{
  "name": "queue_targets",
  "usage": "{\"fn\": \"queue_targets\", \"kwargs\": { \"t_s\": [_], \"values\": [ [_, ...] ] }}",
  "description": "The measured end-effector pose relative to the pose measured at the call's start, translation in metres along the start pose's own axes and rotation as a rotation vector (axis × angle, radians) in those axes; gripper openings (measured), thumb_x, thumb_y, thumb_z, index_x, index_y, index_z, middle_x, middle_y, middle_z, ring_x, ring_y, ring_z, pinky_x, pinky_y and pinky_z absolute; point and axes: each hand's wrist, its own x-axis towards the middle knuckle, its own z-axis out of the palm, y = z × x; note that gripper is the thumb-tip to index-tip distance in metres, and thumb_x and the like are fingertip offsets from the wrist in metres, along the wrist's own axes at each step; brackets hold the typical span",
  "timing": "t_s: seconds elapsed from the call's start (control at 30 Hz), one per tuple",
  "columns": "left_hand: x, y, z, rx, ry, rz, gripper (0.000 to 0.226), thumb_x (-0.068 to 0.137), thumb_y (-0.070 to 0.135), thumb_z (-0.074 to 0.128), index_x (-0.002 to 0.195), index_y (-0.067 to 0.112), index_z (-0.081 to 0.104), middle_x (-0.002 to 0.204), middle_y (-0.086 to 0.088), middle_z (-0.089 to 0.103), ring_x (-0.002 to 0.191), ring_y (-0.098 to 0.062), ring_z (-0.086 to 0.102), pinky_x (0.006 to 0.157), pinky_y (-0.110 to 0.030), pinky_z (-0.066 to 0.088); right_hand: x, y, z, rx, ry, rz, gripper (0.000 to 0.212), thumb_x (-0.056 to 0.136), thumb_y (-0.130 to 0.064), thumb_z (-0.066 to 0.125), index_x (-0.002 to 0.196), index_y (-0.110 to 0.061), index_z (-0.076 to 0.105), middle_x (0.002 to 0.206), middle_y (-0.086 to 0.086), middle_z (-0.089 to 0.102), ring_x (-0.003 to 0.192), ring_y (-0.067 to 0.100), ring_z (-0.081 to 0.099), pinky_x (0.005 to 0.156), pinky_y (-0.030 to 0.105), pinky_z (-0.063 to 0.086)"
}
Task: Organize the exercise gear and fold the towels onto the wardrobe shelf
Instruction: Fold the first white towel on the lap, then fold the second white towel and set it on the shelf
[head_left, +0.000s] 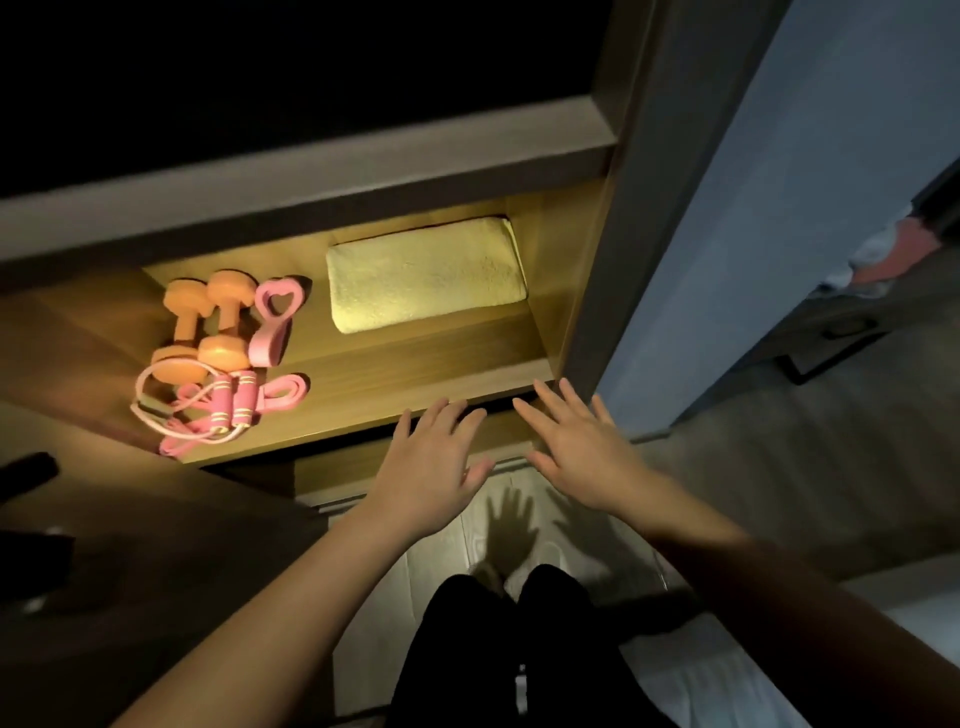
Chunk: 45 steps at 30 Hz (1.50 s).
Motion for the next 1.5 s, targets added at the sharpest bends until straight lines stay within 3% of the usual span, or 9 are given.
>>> {"fn": "queue_targets", "kwargs": {
  "t_s": [0.13, 0.33, 0.6, 1.03, 1.23, 1.5],
  "values": [
    [-0.019, 0.015, -0.051, -0.022, -0.054, 0.045, 0.061, 0.099, 0.052, 0.034, 0.152, 0.025, 0.023, 0.157, -0.002, 0.025, 0.148, -0.021, 0.014, 0.119, -0.05, 0.013, -0.037, -0.017, -0.039, 0.047, 0.006, 0.059, 0.062, 0.1, -0.05, 0.035, 0.154, -0.033, 0.011, 0.164, 0.002, -0.002, 0.15, 0.028, -0.004, 0.118, 0.054, 0.003],
    [-0.01, 0.035, -0.064, -0.001, -0.086, 0.16, 0.062, 0.099, 0.055, 0.033, 0.152, 0.025, 0.023, 0.158, -0.002, 0.025, 0.147, -0.021, 0.015, 0.118, -0.049, 0.015, -0.074, -0.004, -0.054, 0.09, -0.004, 0.238, 0.061, 0.1, -0.055, 0.03, 0.154, -0.034, 0.014, 0.164, 0.001, -0.002, 0.15, 0.028, -0.005, 0.117, 0.056, -0.001],
    [0.042, 0.098, -0.064, 0.11, -0.091, 0.364, 0.07, 0.095, 0.064, 0.022, 0.155, 0.03, 0.009, 0.164, -0.001, 0.002, 0.15, -0.023, -0.004, 0.118, -0.051, 0.006, -0.102, 0.056, -0.07, 0.11, 0.005, 0.453, 0.065, 0.098, -0.061, 0.025, 0.154, -0.039, 0.002, 0.162, 0.001, -0.014, 0.147, 0.029, -0.019, 0.115, 0.057, -0.008],
    [0.186, 0.304, -0.049, -0.016, -0.186, 0.436, 0.064, 0.101, 0.051, 0.032, 0.156, 0.024, 0.012, 0.164, -0.002, 0.006, 0.15, -0.02, -0.001, 0.121, -0.044, 0.008, -0.159, 0.291, -0.096, 0.195, 0.077, 0.639, 0.066, 0.097, -0.059, 0.033, 0.153, -0.038, 0.008, 0.162, 0.0, -0.014, 0.148, 0.028, -0.017, 0.115, 0.058, -0.005],
    [0.25, 0.396, -0.049, -0.104, -0.177, 0.396, 0.064, 0.1, 0.05, 0.035, 0.155, 0.024, 0.014, 0.164, -0.002, 0.007, 0.15, -0.02, 0.002, 0.12, -0.045, 0.012, -0.186, 0.39, -0.134, 0.08, 0.045, 0.613, 0.068, 0.097, -0.058, 0.031, 0.154, -0.035, 0.003, 0.162, 0.005, -0.013, 0.147, 0.033, -0.016, 0.115, 0.06, 0.001],
    [0.345, 0.468, -0.056, -0.12, -0.202, 0.377, 0.066, 0.1, 0.049, 0.038, 0.155, 0.02, 0.015, 0.163, -0.004, 0.007, 0.15, -0.021, 0.002, 0.12, -0.045, 0.014, -0.17, 0.492, -0.16, 0.131, 0.046, 0.604, 0.065, 0.099, -0.052, 0.034, 0.154, -0.033, 0.003, 0.162, 0.007, -0.013, 0.147, 0.034, -0.016, 0.117, 0.059, 0.002]
  ]
}}
